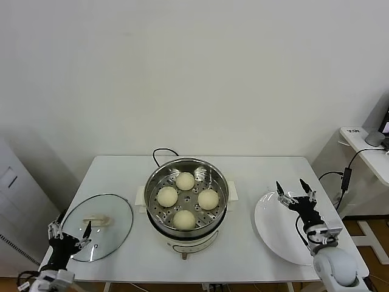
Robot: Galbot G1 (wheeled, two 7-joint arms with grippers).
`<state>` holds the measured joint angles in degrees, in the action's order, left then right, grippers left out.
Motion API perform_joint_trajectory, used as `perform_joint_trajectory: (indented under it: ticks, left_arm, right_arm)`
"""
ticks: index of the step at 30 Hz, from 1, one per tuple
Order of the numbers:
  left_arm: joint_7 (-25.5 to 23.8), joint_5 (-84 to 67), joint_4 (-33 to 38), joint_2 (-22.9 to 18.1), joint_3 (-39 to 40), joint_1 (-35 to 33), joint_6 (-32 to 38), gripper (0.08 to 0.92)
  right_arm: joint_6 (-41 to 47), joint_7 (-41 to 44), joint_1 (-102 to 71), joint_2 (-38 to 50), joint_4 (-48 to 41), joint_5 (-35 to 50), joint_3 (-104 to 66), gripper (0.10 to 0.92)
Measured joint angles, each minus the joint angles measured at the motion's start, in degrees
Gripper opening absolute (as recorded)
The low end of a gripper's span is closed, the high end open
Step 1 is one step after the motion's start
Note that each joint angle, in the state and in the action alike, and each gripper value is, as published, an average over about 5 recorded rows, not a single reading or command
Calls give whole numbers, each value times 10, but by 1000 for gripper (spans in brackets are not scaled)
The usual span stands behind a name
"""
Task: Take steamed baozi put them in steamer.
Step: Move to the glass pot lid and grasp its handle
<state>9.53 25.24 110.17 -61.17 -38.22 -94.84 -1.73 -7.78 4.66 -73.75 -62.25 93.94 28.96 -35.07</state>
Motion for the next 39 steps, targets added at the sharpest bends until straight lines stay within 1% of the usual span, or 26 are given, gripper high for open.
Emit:
perform_joint_trajectory:
  ticks: [8,16,26,39]
  left_arm:
    - [49,235,-84,-26,-9,30,98,823]
    - [87,389,-149,-41,-15,62,148,823]
    - [105,479,-215,-46,-15,110,173,823]
    - [107,519,-278,-45,-11,169,180,823]
  right_arm:
    - [-11,8,-22,-40,-6,-25,-28,823]
    - [-21,17,-31,-65,-12,-43,-40,823]
    - [-28,30,-33,-85,-24,-62,-47,823]
    - [-36,43,-26,-91,-39,-78,-49,823]
